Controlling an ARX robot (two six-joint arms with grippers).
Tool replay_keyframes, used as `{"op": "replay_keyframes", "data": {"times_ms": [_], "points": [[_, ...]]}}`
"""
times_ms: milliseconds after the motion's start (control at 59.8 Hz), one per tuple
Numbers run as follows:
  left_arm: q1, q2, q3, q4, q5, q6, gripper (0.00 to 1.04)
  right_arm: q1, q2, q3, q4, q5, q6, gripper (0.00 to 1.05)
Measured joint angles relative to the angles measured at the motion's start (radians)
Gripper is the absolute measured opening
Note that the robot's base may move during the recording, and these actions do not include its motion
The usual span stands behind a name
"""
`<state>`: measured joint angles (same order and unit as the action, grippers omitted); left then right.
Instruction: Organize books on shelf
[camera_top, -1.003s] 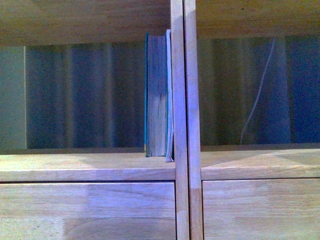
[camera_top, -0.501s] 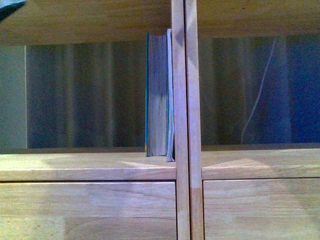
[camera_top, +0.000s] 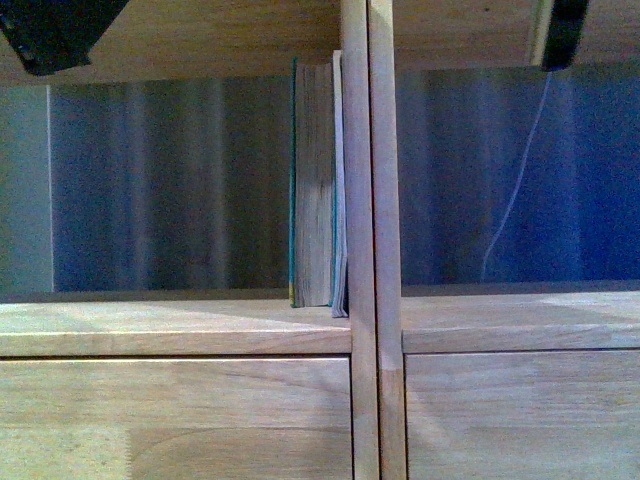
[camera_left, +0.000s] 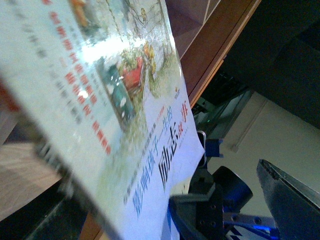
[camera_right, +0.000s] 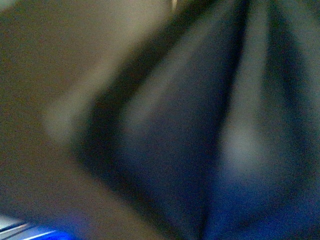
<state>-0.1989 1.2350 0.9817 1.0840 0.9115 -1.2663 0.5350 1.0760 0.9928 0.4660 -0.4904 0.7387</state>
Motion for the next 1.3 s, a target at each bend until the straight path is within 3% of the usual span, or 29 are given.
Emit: {"op": "replay_keyframes", "data": {"times_ms": [117,451,719,903,1053,1203,1304], "points": [[-0.013,0.014,0.035,-0.079,-0.041,0.048,0.90,0.041,0.011,0.011,-0.011,0.013,-0.018,0.07],[-0.019,-0.064,-0.022,-0.135,-0.072,0.137,0.48,0.035,0.013,0.010,0.013,-0.001,0.006,0.07],[0.024,-0.160,-0.112,-0.106,-0.079,0.122,0.08,-0.004,-0.021,-0.016,0.031,-0.022,0.027,0.48],[0.116,-0.167,-0.128,-0.046,-0.049,0.129,0.07,-0.131,-0.081,-0.093,0.038,-0.073,0.049,0.78],[0.179,-0.112,-0.106,-0.126,-0.050,0.234,0.07,-0.282,-0.148,-0.151,0.032,-0.113,0.049,0.98],[0.236,-0.056,-0.099,-0.274,-0.070,0.464,0.07,-0.466,-0.212,-0.185,-0.034,-0.111,-0.032,0.98],[0.259,-0.018,-0.054,-0.378,-0.124,0.632,0.07,-0.578,-0.244,-0.195,-0.114,-0.051,-0.154,0.98]]}}
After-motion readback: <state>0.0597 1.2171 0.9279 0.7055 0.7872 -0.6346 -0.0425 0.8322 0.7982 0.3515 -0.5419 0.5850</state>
